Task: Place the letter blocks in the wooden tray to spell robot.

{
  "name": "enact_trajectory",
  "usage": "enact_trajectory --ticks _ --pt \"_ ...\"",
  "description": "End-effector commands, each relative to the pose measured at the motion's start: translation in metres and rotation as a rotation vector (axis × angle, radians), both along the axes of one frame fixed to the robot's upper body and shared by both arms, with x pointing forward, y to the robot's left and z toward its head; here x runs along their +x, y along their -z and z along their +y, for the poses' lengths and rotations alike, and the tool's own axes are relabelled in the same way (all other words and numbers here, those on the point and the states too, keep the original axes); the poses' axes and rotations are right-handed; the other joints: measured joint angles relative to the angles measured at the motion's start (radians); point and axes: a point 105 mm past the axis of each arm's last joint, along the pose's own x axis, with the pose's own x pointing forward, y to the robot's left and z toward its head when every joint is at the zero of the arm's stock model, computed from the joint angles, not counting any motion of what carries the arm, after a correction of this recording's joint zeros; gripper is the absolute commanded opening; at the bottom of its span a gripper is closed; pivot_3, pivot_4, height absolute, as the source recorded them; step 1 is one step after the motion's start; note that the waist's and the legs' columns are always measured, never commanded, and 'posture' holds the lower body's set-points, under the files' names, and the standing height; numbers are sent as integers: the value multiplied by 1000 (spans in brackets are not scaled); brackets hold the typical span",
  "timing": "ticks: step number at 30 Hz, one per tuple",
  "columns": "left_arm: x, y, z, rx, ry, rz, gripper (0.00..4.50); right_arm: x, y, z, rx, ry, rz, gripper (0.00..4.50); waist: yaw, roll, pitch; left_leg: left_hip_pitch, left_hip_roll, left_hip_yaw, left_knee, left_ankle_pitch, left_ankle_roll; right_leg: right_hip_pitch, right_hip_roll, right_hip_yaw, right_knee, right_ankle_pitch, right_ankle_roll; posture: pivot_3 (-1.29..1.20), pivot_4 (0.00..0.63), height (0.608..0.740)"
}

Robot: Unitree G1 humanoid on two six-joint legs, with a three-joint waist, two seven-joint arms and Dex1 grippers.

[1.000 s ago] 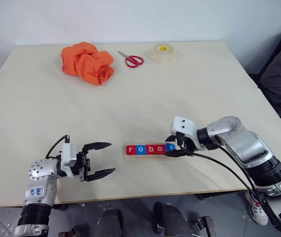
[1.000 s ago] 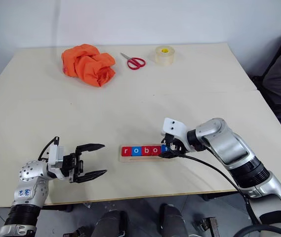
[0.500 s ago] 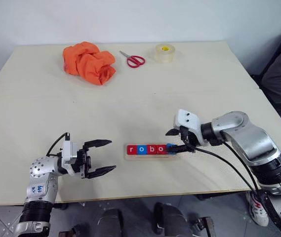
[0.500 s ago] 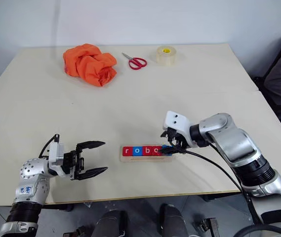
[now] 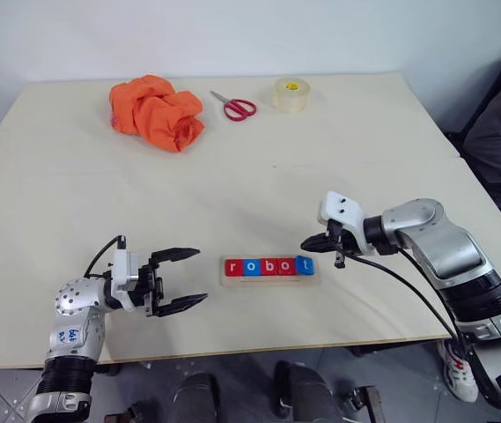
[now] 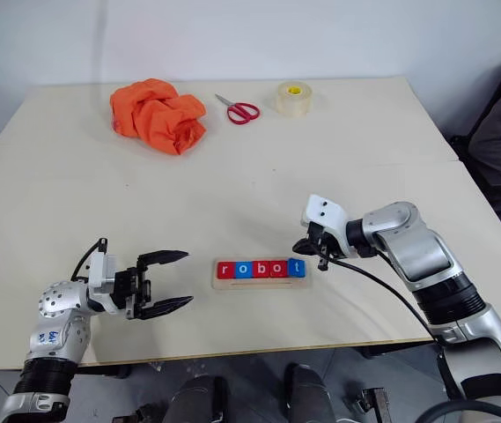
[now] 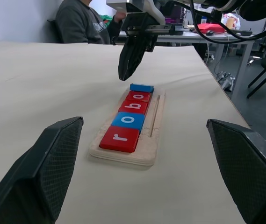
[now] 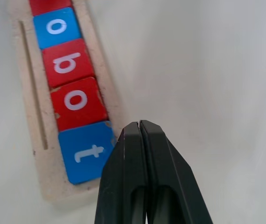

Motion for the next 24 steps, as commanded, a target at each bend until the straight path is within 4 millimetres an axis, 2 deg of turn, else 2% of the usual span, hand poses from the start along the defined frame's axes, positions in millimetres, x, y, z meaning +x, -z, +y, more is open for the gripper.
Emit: enact_trajectory --ticks 1,5,9,14,17,20,24 --pt "-2 -5 2 -4 -6 -29 4500 -5 1 6 -3 -36 -5 41 -1 0 0 0 0 0 0 0 0 0 0 0 0 0 0 0 150 740" --pt "-2 -5 1 -5 -7 -31 4500 -5 6 7 -14 -38 -6 41 -1 0 0 0 0 0 0 0 0 0 0 0 0 0 0 0 150 740" --pt "-2 -5 1 -4 -7 -31 4500 -3 3 8 -7 -27 -21 41 0 0 0 0 0 0 0 0 0 0 0 0 0 0 0 0 150 740" --pt "-1 -5 2 -2 -8 -33 4500 -2 -13 6 21 -29 -55 41 0 0 0 0 0 0 0 0 0 0 0 0 0 0 0 0 150 740" --pt "1 -7 3 -1 -18 -35 4500 -8 -20 -2 46 -47 -75 41 0 0 0 0 0 0 0 0 0 0 0 0 0 0 0 0 150 740" --pt "10 -7 7 34 -108 -50 4500 -27 -17 -19 34 -105 -44 632 9 0 0 0 0 -1 0 0 0 1 0 0 -1 0 0 0 150 740" --pt "19 -9 16 83 -212 -70 4500 -37 -20 -32 116 -137 -65 2008 5 0 0 0 0 0 0 0 1 1 0 0 -2 1 1 0 150 740"
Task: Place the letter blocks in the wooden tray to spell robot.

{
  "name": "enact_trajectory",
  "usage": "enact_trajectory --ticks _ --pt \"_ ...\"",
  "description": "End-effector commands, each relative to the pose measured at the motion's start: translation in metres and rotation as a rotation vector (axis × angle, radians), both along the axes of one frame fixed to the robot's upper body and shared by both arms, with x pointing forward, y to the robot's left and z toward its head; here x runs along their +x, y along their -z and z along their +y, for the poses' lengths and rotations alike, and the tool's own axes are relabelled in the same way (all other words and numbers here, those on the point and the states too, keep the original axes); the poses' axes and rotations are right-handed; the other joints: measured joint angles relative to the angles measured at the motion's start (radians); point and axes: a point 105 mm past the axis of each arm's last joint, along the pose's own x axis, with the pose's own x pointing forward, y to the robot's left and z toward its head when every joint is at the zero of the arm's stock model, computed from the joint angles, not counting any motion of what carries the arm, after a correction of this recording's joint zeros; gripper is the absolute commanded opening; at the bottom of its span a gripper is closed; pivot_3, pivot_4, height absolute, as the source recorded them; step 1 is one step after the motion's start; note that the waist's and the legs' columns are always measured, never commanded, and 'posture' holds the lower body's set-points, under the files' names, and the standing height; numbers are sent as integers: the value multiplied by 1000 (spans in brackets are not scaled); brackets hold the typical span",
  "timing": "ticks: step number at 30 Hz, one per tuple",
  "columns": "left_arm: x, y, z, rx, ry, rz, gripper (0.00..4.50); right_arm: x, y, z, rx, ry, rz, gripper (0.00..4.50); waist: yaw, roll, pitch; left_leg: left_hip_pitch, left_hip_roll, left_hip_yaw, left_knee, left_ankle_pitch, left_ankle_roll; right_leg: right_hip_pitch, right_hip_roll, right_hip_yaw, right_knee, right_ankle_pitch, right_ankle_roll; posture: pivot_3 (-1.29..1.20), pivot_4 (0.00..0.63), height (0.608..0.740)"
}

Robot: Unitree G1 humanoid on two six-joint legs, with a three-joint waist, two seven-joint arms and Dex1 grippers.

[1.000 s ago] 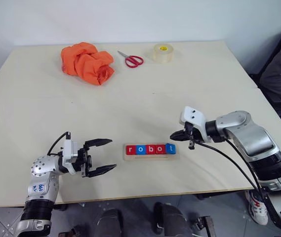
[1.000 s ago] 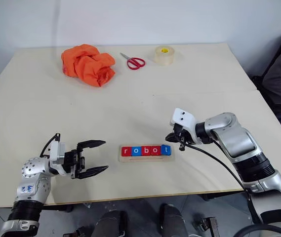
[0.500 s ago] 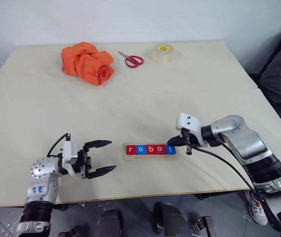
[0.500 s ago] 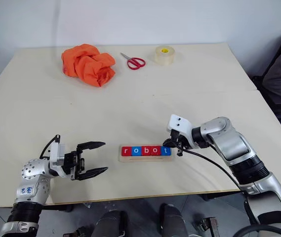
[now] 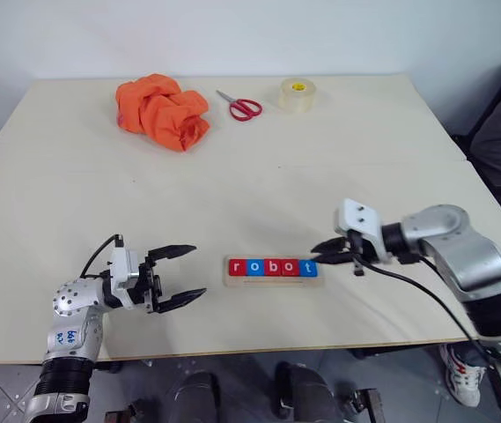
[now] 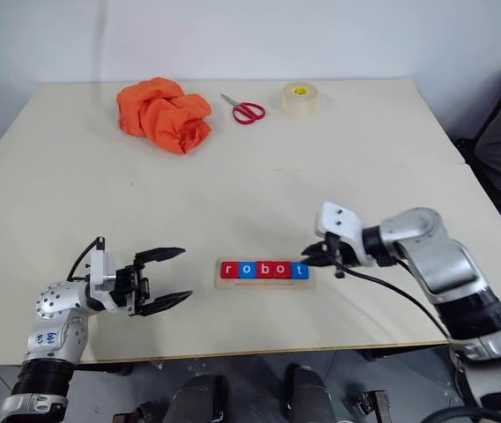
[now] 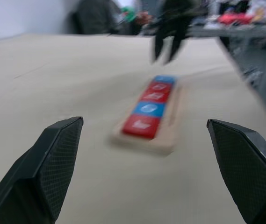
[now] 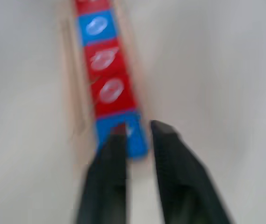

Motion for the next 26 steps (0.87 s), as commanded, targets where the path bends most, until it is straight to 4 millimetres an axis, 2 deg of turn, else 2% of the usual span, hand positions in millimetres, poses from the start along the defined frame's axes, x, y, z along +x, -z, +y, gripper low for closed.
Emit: enact_trajectory --ticks 1,7,9,10,15,18,26 --pt "4 -13 9 30 -62 -72 4500 -11 -18 -11 99 -72 -70 2381 -3 0 0 0 0 0 0 0 0 0 0 0 0 0 0 0 150 740" --pt "3 -27 25 -3 -106 -103 4500 -17 -17 -38 189 -95 -76 4435 -4 0 0 1 0 0 0 1 -1 0 1 0 1 0 0 0 150 740" --pt "-3 -28 30 5 -92 -108 4500 -16 -15 -47 190 -85 -79 4475 -5 0 0 1 0 0 0 1 -1 0 1 0 1 0 0 0 150 740" --pt "-5 -28 33 10 -88 -104 4500 -18 -21 -47 268 -98 -71 4475 -5 0 0 1 0 0 0 1 -1 0 1 0 1 0 0 0 150 740" --pt "-17 -29 47 12 -84 -97 4500 -15 -18 -67 247 -75 -72 4475 -5 0 0 2 0 0 0 1 -1 0 1 0 1 0 0 0 150 740" --pt "-19 -34 52 -11 -118 -115 4500 -14 -25 -70 308 -81 -80 4475 -5 0 0 2 0 0 0 1 -1 0 0 0 1 0 0 0 150 740" --pt "-17 -44 54 -20 -137 -173 4500 -3 -29 -72 303 -87 -106 4475 -4 0 0 2 0 0 1 1 -1 0 0 0 3 0 0 0 150 740"
